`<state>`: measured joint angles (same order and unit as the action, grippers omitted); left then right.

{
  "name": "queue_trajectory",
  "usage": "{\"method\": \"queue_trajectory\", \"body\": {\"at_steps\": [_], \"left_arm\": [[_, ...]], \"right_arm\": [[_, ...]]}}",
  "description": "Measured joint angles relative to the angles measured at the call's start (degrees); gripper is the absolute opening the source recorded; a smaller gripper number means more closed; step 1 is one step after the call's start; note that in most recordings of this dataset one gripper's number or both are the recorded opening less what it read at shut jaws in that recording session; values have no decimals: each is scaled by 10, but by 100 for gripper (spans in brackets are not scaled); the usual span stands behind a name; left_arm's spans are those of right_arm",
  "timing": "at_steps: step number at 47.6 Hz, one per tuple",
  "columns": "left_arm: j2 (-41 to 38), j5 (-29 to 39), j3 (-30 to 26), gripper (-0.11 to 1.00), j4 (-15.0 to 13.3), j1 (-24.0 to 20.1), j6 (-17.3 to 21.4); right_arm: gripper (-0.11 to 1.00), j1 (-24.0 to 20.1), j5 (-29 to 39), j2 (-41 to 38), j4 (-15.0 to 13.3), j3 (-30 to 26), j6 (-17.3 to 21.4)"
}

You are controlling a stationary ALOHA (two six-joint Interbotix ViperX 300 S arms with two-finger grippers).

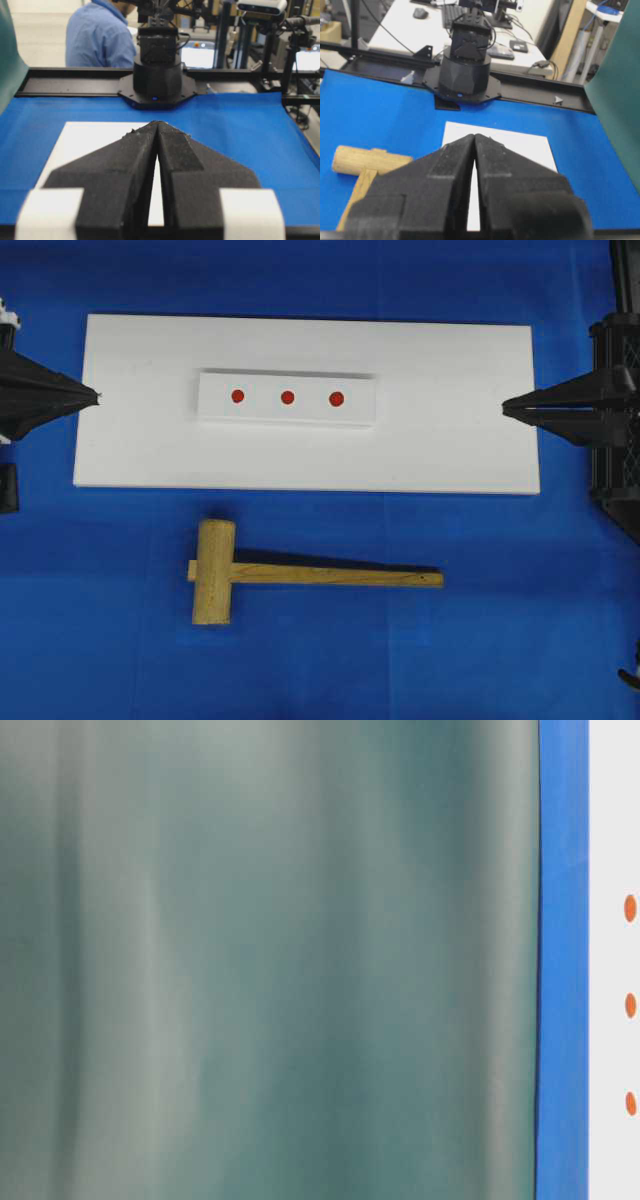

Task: Hit the mark with a hammer.
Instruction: 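Move the right gripper down to the wooden mallet handle and grasp it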

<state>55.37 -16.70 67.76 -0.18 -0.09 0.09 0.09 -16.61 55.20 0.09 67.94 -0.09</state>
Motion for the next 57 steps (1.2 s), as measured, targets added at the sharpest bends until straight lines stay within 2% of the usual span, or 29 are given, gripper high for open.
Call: {"method": "queue_trajectory", "body": {"at_steps": [6, 24, 28, 32, 35, 43, 48, 57], "left_arm": [[0, 11, 0, 0, -5, 1, -4], [0, 18, 0, 0, -7, 1, -5], [0, 18, 0, 0, -8, 1, -5], [0, 18, 0, 0, -7, 1, -5], [0, 18, 0, 0, -7, 1, -5], [0, 18, 0, 0, -8, 1, -5], [0, 18, 0, 0, -7, 2, -5], [0, 18, 0, 0, -8, 1, -5]], "right_arm": [[-6, -13, 14, -11, 0, -9, 4], [-6, -95, 42, -101, 7, -64, 42], [-2, -113, 42, -135, 8, -79, 52], [6, -123, 37, -171, 10, -91, 62], [17, -123, 31, -195, 11, -98, 72], [67, -123, 20, -282, 18, -129, 104], [92, -132, 19, -338, 36, -156, 112], [90, -144, 8, -459, 93, -218, 112]]}}
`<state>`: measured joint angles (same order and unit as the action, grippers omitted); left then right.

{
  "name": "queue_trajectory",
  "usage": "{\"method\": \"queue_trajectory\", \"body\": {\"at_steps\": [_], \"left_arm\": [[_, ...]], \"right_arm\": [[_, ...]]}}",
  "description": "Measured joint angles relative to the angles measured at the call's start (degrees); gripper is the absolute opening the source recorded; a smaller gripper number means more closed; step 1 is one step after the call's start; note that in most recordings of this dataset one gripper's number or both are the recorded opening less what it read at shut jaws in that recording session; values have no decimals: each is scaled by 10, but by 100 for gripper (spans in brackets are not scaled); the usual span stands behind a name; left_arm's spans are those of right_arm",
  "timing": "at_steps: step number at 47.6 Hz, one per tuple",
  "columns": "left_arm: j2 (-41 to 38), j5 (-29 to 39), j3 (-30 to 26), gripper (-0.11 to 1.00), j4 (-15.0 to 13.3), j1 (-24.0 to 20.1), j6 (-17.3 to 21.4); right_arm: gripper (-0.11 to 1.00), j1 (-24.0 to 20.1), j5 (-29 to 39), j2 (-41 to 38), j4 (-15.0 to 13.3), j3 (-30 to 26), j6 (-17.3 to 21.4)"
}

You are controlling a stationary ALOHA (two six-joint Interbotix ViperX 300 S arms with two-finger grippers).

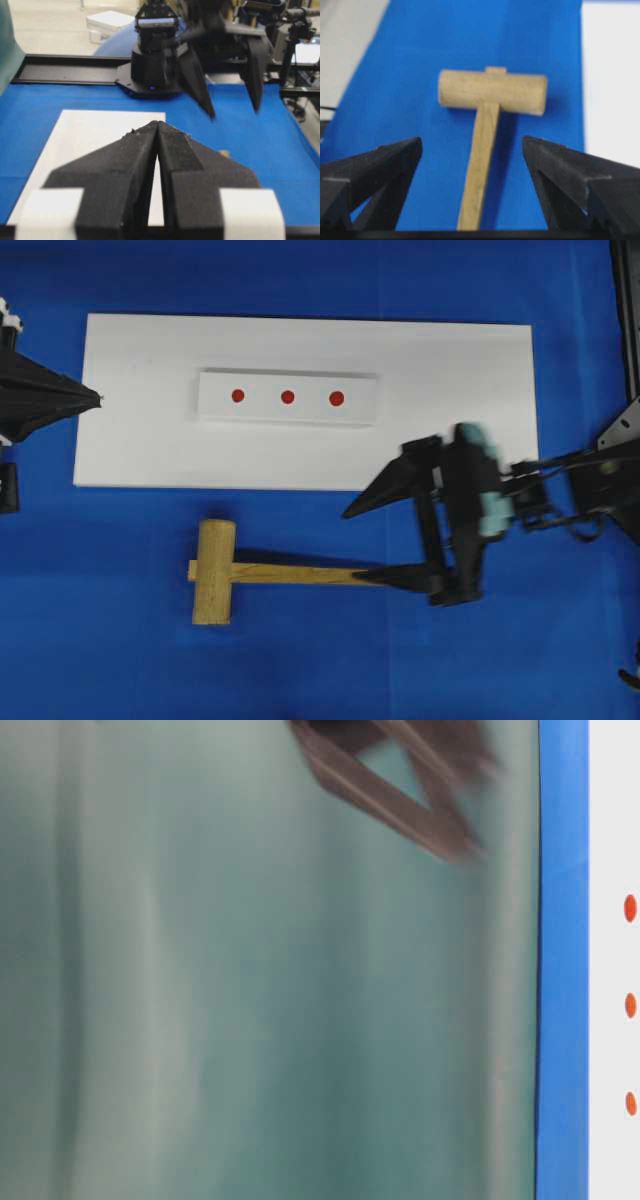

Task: Hit the mark with a hammer.
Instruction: 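Move the right gripper down to the wooden mallet handle and grasp it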

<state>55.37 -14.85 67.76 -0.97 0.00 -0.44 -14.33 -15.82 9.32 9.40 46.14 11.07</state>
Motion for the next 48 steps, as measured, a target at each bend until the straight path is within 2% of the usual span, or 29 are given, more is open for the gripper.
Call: {"method": "queue_trajectory", "body": {"at_steps": [12, 24, 32, 43, 46, 48], "left_arm": [[0, 0, 1, 0, 0, 1, 0], [0, 0, 6, 0, 0, 1, 0], [0, 3, 7, 0, 0, 1, 0], [0, 12, 7, 0, 0, 0, 0], [0, 13, 7, 0, 0, 1, 0], [1, 14, 8, 0, 0, 0, 0]], "right_arm": [[90, -18, -38, -145, 69, -70, 2], [90, -25, -73, -244, 116, -114, 2], [90, -31, -74, -290, 128, -138, 2], [89, -37, -67, -314, 142, -149, -1], [85, -37, -64, -314, 142, -150, -1], [79, -37, -62, -314, 142, -150, -3]]}}
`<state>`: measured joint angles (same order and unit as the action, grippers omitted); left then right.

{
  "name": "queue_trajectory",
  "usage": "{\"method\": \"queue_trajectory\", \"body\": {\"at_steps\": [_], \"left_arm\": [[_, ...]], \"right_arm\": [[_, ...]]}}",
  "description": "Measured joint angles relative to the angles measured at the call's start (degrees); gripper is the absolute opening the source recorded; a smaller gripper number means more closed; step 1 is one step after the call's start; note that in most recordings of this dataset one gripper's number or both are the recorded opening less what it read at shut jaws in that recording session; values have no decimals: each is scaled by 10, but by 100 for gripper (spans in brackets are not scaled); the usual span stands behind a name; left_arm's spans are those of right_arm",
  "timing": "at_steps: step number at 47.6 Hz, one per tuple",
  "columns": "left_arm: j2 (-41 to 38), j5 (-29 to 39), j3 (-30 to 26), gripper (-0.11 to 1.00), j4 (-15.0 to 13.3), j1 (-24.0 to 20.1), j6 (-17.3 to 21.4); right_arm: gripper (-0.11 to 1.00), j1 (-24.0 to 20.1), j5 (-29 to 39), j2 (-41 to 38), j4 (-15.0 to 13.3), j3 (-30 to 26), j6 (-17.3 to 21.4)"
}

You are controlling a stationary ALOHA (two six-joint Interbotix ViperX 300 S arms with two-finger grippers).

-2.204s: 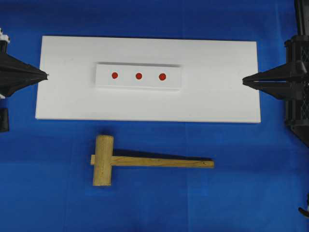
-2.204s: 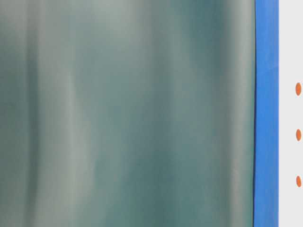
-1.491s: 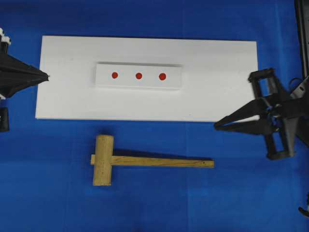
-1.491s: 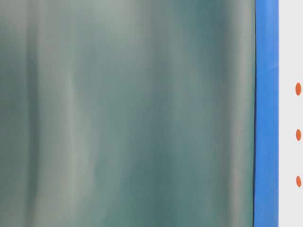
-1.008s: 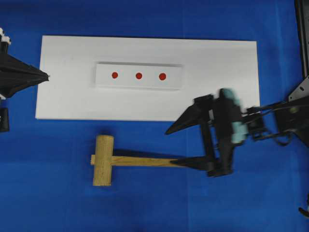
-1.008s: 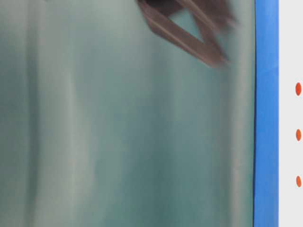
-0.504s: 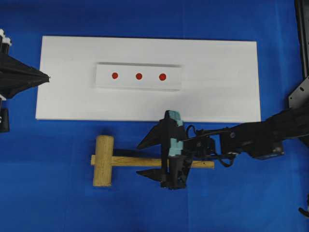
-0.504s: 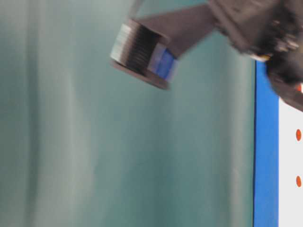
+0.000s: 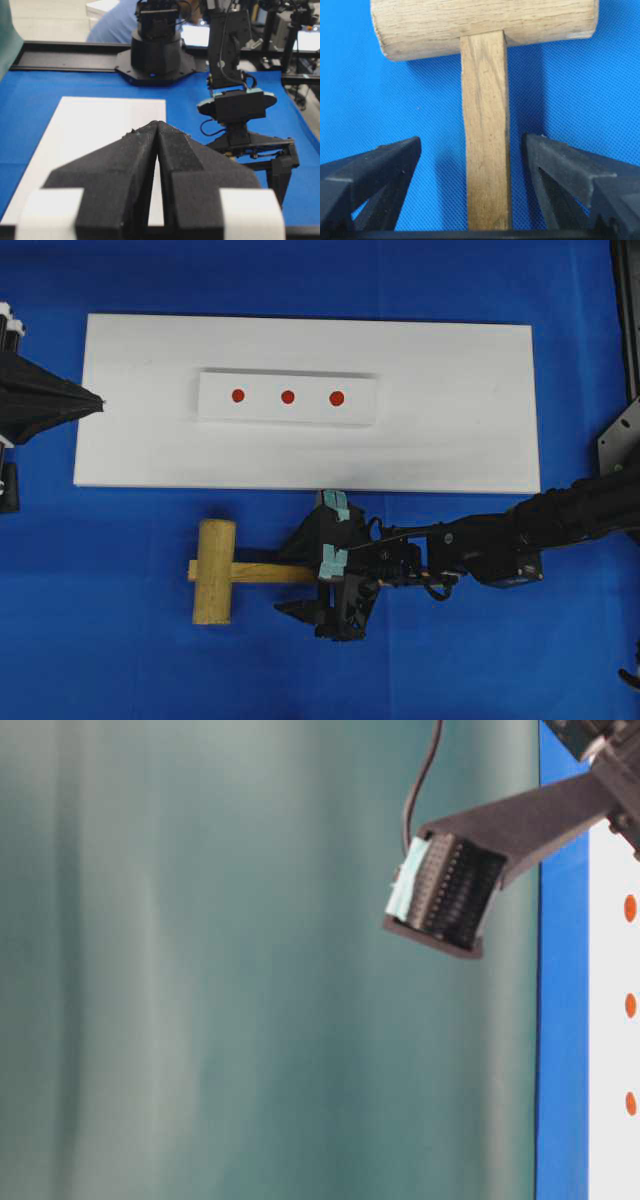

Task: Hit the mark with a hammer.
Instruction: 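Move the right gripper down to the wooden mallet handle and grasp it, then lift the mallet with the right gripper and swing it over the board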

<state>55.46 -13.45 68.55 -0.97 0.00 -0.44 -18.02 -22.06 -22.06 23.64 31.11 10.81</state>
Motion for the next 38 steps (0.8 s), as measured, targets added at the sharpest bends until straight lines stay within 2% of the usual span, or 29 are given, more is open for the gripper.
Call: {"method": "queue_trajectory", "body": {"at_steps": [10, 13, 23, 38], "left_arm": [[0, 0, -1, 0, 0, 1, 0], [0, 0, 0, 0, 0, 1, 0], [0, 0, 0, 0, 0, 1, 0], [3, 0, 0, 0, 0, 1, 0]], "right_arm": [[21, 0, 4, -1, 0, 1, -10], [10, 1, 10, 0, 1, 0, -16], [9, 3, 29, 32, 2, 5, -45], [9, 11, 78, 142, 2, 25, -106]]}}
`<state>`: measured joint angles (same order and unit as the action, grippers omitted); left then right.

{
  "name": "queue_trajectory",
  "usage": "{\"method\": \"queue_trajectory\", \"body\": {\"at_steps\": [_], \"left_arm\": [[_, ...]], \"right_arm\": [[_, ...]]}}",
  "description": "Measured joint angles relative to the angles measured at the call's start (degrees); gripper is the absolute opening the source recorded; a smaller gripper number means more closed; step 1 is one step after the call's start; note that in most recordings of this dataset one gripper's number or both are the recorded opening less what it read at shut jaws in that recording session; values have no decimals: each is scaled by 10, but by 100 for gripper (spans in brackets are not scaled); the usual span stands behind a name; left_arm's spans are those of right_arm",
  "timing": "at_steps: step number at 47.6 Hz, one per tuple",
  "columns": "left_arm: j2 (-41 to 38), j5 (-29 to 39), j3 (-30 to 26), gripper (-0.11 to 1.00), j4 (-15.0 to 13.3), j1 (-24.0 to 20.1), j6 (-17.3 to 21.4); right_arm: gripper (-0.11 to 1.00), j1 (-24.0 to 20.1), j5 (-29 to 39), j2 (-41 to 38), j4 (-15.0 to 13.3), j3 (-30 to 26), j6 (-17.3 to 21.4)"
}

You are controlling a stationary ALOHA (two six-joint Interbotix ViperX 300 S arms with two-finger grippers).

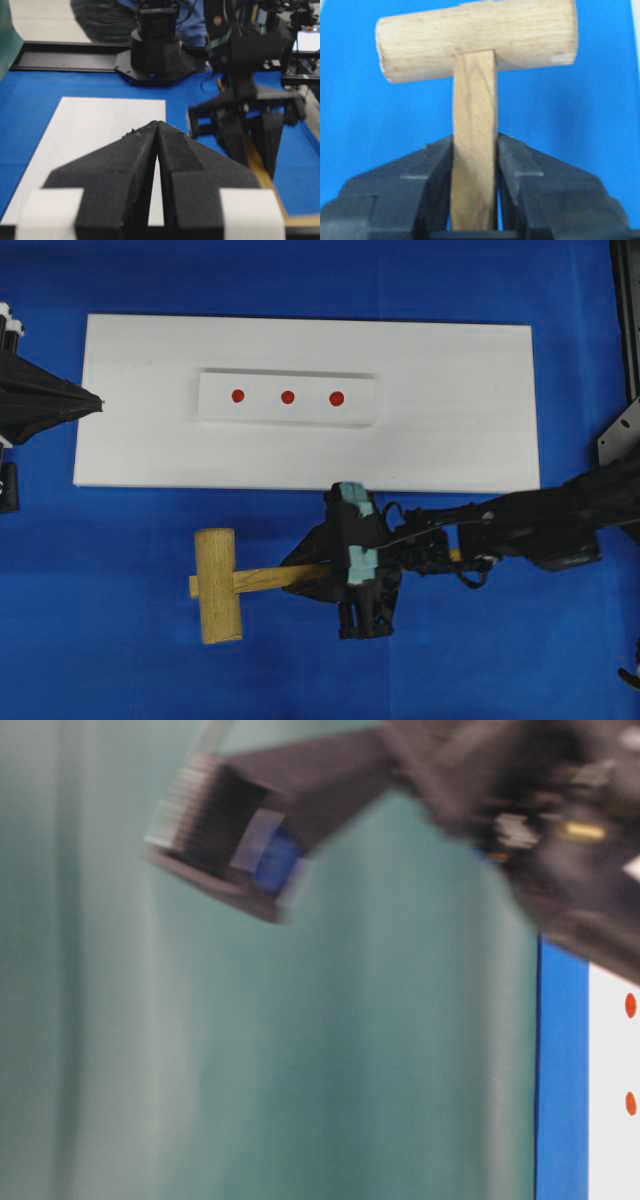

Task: Hit the mark with a hammer.
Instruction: 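Lift the mallet with the right gripper and swing it over the board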

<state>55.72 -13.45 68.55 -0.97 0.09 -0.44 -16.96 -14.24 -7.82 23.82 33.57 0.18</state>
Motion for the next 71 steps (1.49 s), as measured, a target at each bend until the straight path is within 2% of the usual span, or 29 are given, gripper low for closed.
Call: {"method": "queue_trajectory", "body": {"at_steps": [13, 22, 26, 33, 39, 44, 55, 61, 67, 71], "left_arm": [[7, 4, 0, 0, 0, 0, -2], [8, 11, 0, 0, 0, 0, -2], [8, 11, 0, 0, -1, -1, -3], [8, 11, 0, 0, -1, 0, -12], [8, 11, 0, 0, -1, 0, -17], [8, 11, 0, 0, -1, 0, -18], [8, 11, 0, 0, 0, -1, -18], [8, 11, 0, 0, -1, -1, -22], [8, 11, 0, 0, -1, -1, -31], [8, 11, -1, 0, -1, -1, -35]], "right_arm": [[9, 4, 54, 89, -1, 11, -24], [9, 11, 54, 98, -3, 17, -28], [9, 25, 54, 99, -8, 17, -34], [9, 74, 56, 99, -13, 18, -47], [9, 129, 61, 99, -20, 18, -76], [9, 158, 62, 103, -24, 18, -104], [9, 171, 62, 105, -27, 18, -138], [9, 171, 58, 107, -47, 18, -172], [9, 172, 36, 117, -73, 18, -232], [9, 177, 15, 122, -87, 18, -287]]}}
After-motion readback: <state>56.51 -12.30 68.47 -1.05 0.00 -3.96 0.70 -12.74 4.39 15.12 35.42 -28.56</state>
